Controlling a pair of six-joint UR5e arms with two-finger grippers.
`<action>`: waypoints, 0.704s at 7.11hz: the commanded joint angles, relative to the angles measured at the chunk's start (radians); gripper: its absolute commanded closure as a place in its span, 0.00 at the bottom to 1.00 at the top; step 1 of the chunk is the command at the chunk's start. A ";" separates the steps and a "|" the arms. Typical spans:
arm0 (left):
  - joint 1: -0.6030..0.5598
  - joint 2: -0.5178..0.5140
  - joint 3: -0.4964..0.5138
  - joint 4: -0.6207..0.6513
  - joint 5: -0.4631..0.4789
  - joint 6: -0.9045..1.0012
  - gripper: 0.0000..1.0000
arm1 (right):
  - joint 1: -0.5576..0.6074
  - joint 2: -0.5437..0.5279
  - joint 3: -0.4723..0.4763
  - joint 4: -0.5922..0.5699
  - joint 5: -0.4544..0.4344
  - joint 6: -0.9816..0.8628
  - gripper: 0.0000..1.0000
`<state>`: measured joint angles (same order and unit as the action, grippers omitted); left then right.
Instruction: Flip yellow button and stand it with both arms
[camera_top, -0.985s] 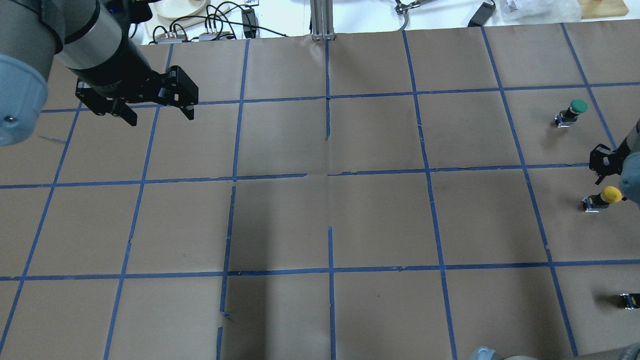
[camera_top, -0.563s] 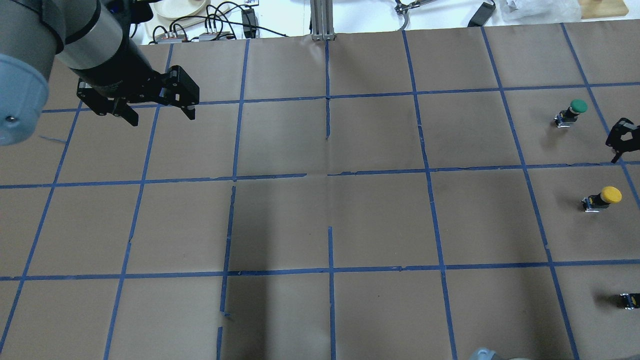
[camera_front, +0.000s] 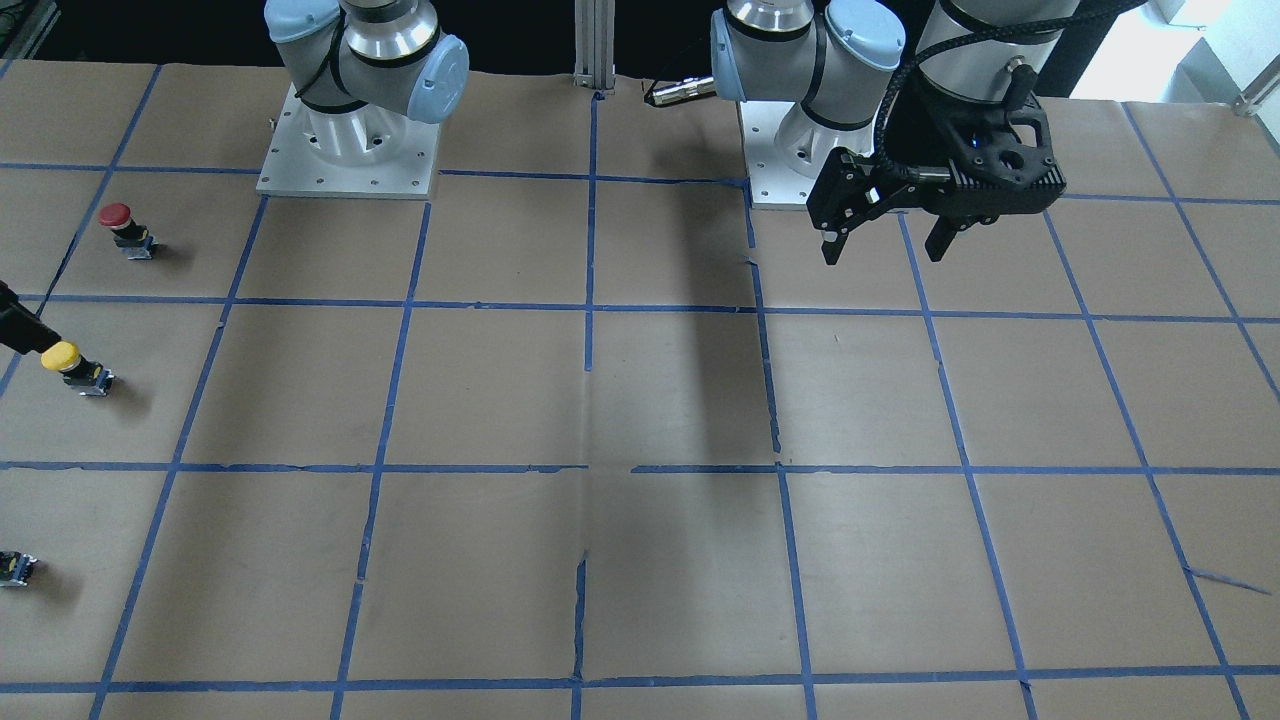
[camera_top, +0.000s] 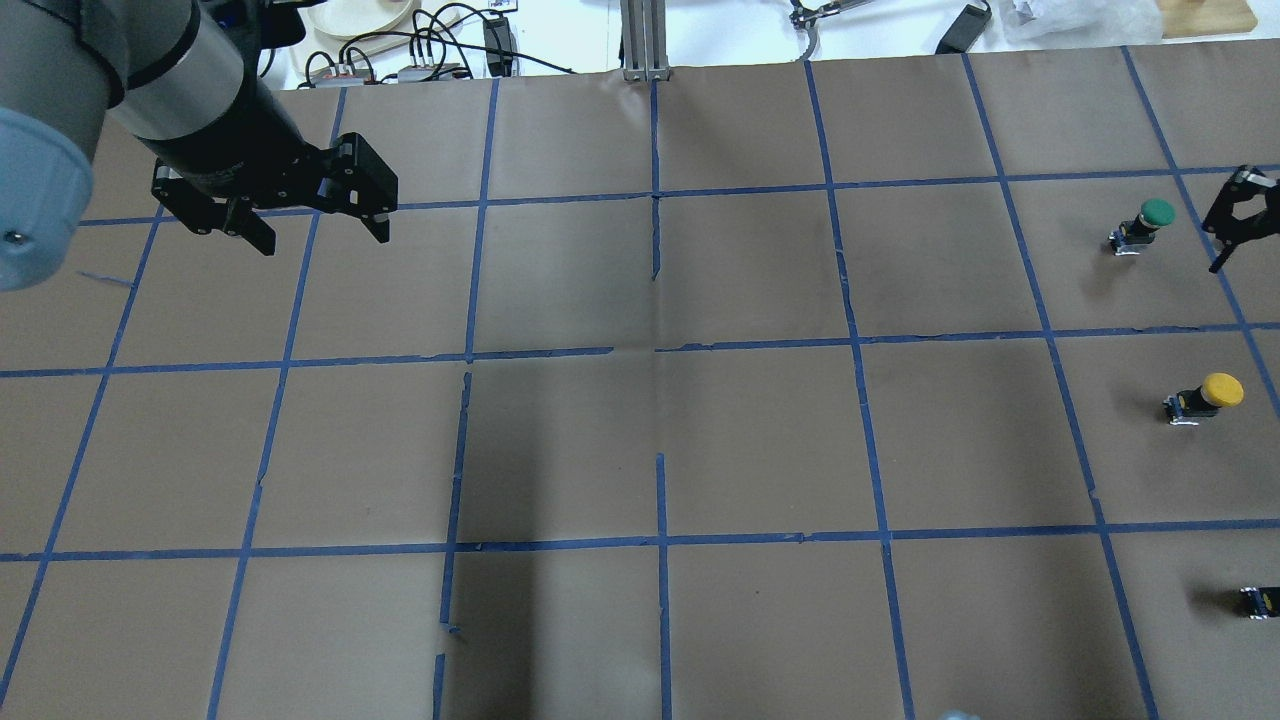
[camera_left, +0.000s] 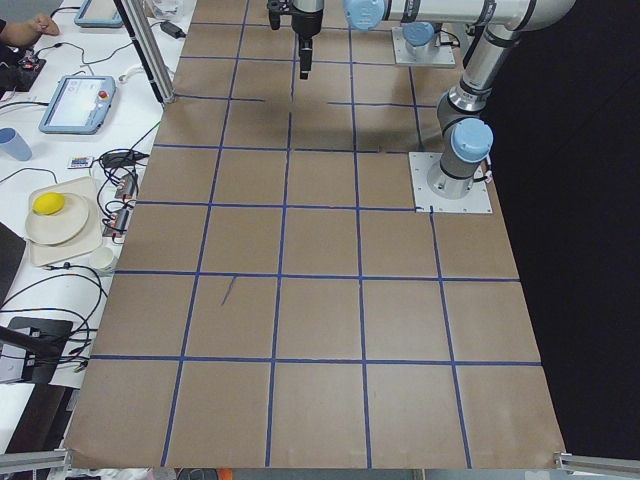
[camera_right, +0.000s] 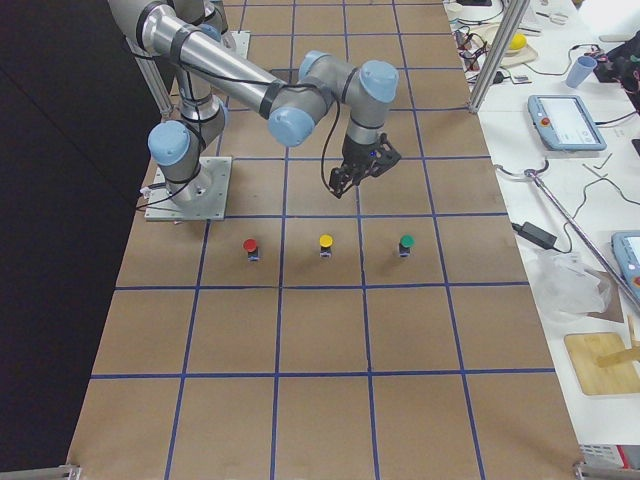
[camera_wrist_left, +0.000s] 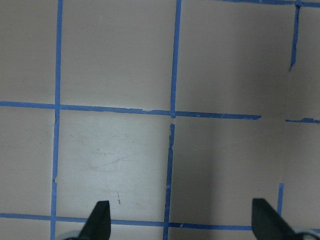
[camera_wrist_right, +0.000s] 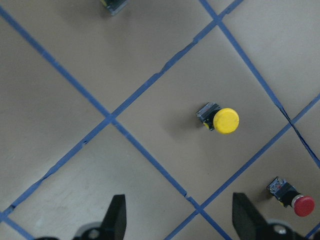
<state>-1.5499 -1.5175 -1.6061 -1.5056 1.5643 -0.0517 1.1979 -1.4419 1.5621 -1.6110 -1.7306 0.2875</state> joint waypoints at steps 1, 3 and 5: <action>0.008 -0.003 0.024 -0.028 -0.001 0.001 0.00 | 0.222 -0.002 -0.076 0.080 0.061 -0.002 0.21; 0.010 -0.013 0.044 -0.067 -0.016 0.001 0.00 | 0.360 -0.049 -0.079 0.085 0.085 -0.011 0.21; 0.008 -0.015 0.048 -0.067 -0.023 0.001 0.00 | 0.416 -0.052 -0.077 0.088 0.150 -0.017 0.20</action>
<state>-1.5413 -1.5313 -1.5607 -1.5703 1.5452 -0.0506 1.5766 -1.4921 1.4843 -1.5271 -1.6174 0.2736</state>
